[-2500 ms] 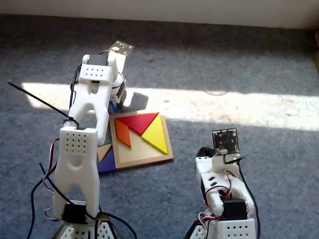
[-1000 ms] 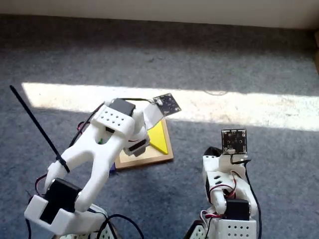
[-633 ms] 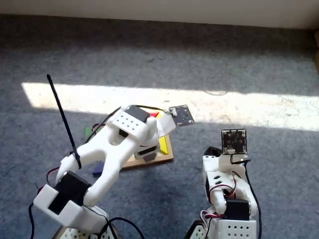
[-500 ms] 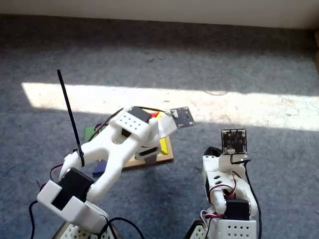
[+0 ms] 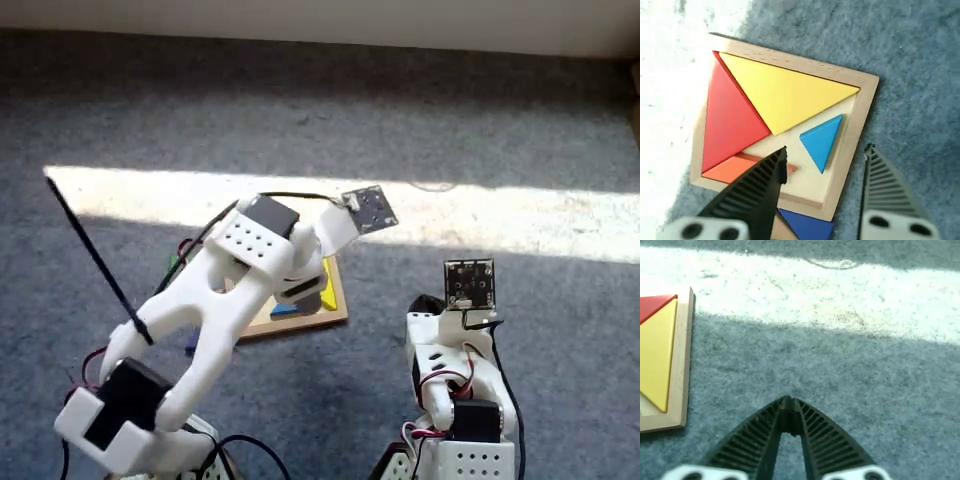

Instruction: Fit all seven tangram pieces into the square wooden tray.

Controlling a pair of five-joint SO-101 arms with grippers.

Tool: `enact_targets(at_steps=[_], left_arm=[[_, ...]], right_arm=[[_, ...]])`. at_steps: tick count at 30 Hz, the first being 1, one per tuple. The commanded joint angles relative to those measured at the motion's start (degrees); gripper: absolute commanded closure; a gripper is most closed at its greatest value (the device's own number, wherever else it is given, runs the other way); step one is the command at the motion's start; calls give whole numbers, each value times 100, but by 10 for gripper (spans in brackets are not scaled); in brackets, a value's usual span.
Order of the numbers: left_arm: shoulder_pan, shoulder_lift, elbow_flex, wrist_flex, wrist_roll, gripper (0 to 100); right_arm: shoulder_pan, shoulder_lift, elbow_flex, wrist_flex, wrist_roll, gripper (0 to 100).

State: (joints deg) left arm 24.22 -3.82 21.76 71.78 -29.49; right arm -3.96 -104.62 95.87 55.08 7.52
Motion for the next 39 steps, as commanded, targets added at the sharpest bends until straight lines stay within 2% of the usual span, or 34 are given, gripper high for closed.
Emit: enact_targets(at_steps=[1, 5, 10, 16, 33, 39], left_arm=[[-470, -804, -84, 132, 167, 755], [-848, -1051, 435, 97, 185, 761], [-989, -1077, 971, -202, 220, 887], [-971, -1068, 1446, -941, 967, 972], [-567, -1051, 2835, -2734, 1116, 973], [-400, -936, 2897, -2884, 1125, 973]], right_arm=[[66, -57, 866, -171, 53, 989], [66, -57, 866, -171, 53, 989], [66, -57, 866, -171, 53, 989], [66, -57, 866, -171, 53, 989], [66, -57, 866, -171, 53, 989], [66, -57, 866, -171, 53, 989]])
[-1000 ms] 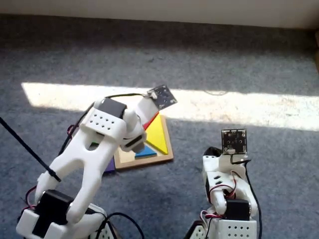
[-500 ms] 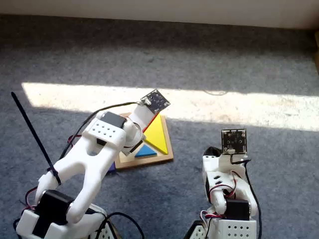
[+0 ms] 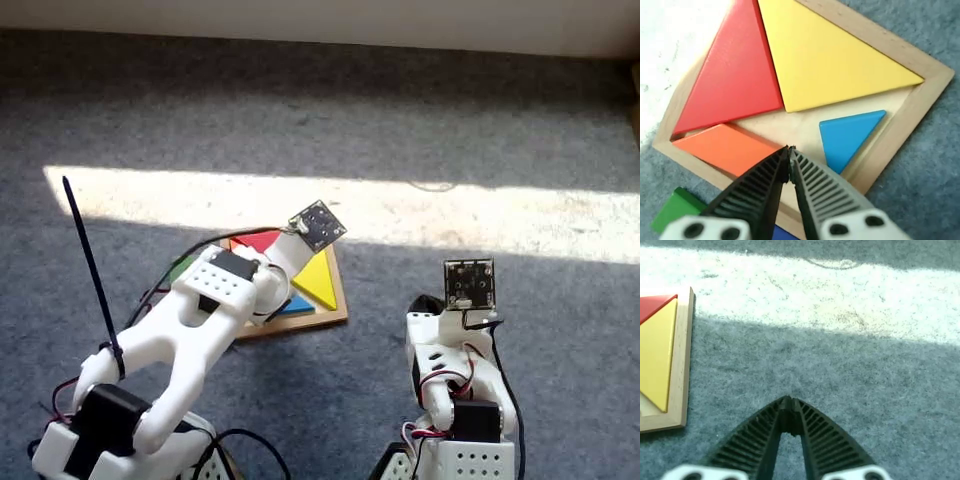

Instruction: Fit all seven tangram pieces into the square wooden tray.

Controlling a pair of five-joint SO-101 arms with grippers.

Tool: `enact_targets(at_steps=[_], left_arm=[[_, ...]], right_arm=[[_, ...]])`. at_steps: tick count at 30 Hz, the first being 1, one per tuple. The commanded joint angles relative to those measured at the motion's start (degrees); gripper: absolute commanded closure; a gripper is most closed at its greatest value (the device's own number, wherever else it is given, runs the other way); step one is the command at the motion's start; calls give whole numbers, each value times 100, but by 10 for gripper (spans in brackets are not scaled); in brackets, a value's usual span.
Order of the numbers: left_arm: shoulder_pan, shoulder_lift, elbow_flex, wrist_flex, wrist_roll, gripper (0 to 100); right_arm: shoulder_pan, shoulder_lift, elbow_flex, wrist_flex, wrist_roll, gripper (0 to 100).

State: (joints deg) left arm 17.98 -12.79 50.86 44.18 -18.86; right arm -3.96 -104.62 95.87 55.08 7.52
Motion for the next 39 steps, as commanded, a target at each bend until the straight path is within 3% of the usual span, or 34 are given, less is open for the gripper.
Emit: enact_targets(at_steps=[1, 12, 19, 30, 34, 39], left_arm=[[277, 66, -40, -132, 62, 973], [769, 936, -892, 158, 88, 976], [1270, 936, -936, 123, 695, 976], [752, 611, -1253, 193, 923, 976], [629, -330, -1270, 800, 1020, 976], [-4, -1508, -1262, 1582, 1011, 973]], right_arm=[[66, -57, 866, -171, 53, 989], [57, -57, 866, -171, 53, 989], [57, -57, 866, -171, 53, 989], [57, -57, 866, -171, 53, 989], [57, -57, 866, -171, 53, 989], [57, -57, 866, -171, 53, 989]])
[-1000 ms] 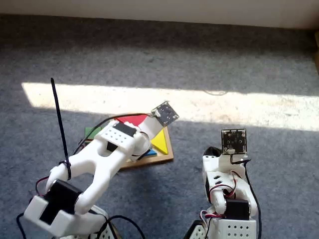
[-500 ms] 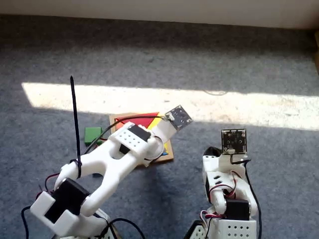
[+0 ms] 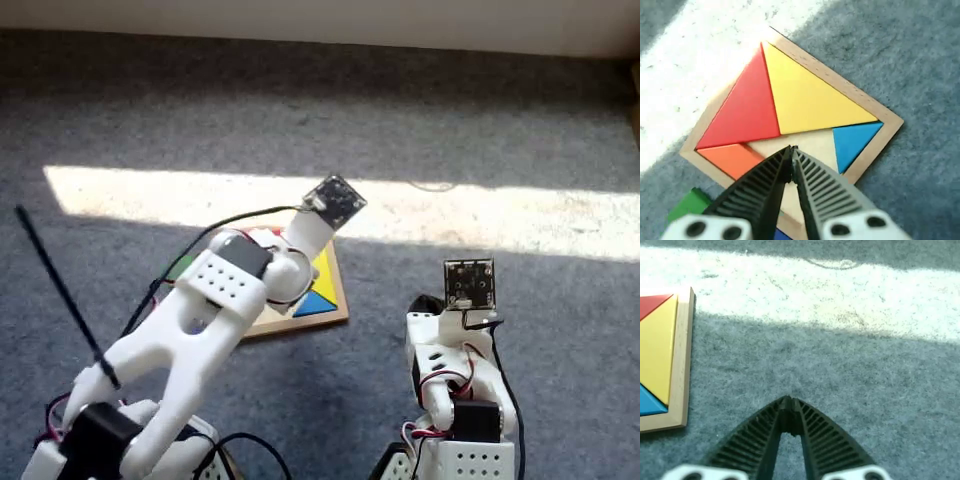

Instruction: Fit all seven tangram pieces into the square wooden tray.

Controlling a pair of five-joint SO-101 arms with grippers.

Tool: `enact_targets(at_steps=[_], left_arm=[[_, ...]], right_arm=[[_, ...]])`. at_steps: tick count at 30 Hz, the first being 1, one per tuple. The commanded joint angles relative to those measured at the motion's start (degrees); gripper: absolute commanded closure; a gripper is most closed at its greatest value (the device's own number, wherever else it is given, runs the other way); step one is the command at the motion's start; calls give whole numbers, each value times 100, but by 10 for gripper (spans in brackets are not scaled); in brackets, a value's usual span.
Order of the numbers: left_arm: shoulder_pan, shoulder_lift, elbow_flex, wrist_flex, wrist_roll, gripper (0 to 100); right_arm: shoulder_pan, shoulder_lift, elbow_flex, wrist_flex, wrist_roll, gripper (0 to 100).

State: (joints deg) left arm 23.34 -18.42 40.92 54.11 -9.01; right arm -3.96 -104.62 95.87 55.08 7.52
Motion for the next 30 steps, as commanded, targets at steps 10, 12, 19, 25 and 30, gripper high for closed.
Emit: enact_targets(at_steps=[10, 12, 19, 25, 30], left_arm=[[-2202, -1446, -101, 2031, -826, 878], [-2378, -1455, 136, 2066, -835, 807], [-2316, -1455, 1314, 1864, -853, 755], [-2563, -1429, 1789, 1064, -853, 751], [-3424, -1402, 1218, 563, -818, 755]], right_arm=[[48, -57, 866, -171, 53, 989], [48, -57, 866, -171, 53, 989], [48, -57, 866, -171, 53, 989], [48, -57, 866, -171, 53, 989], [48, -57, 866, -171, 53, 989]])
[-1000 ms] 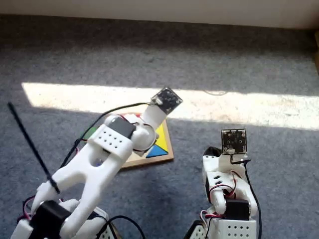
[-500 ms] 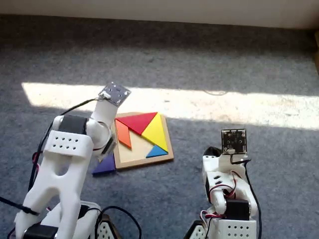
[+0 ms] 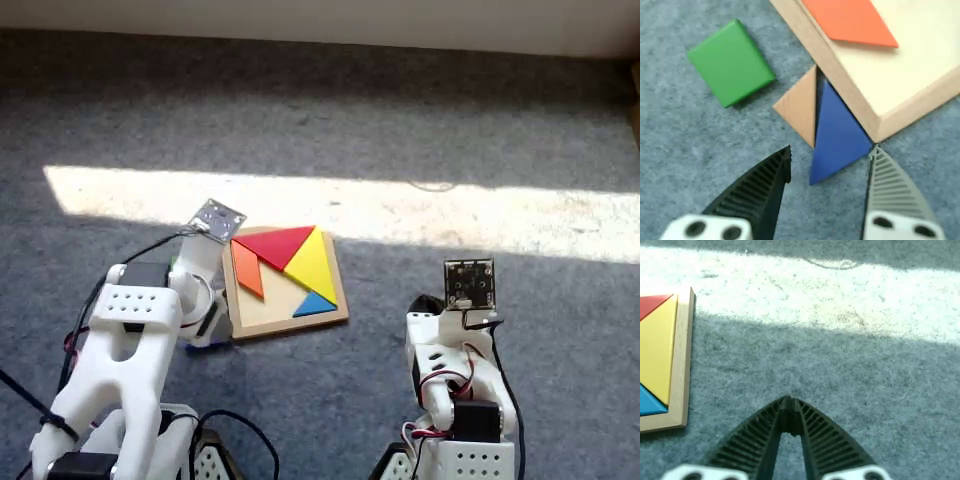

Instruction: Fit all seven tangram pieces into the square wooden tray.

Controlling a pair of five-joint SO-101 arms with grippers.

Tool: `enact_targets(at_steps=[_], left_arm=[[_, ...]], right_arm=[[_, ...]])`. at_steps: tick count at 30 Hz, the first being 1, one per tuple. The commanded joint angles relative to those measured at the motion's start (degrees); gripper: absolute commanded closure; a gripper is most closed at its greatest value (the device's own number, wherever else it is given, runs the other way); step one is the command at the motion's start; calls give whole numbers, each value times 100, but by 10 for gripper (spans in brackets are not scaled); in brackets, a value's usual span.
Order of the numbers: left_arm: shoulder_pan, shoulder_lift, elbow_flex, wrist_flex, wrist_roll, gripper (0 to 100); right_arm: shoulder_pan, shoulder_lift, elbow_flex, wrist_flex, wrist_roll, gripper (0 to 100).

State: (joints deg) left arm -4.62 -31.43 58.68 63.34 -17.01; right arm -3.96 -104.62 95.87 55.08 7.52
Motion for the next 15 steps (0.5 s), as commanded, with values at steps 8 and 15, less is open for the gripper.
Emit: enact_targets(at_steps=[8, 15], left_arm=[[-822, -57, -927, -765, 396, 751], [-822, 1604, -1965, -870, 686, 750]], right_arm=[[48, -57, 866, -171, 53, 989], [48, -57, 866, -171, 53, 989]])
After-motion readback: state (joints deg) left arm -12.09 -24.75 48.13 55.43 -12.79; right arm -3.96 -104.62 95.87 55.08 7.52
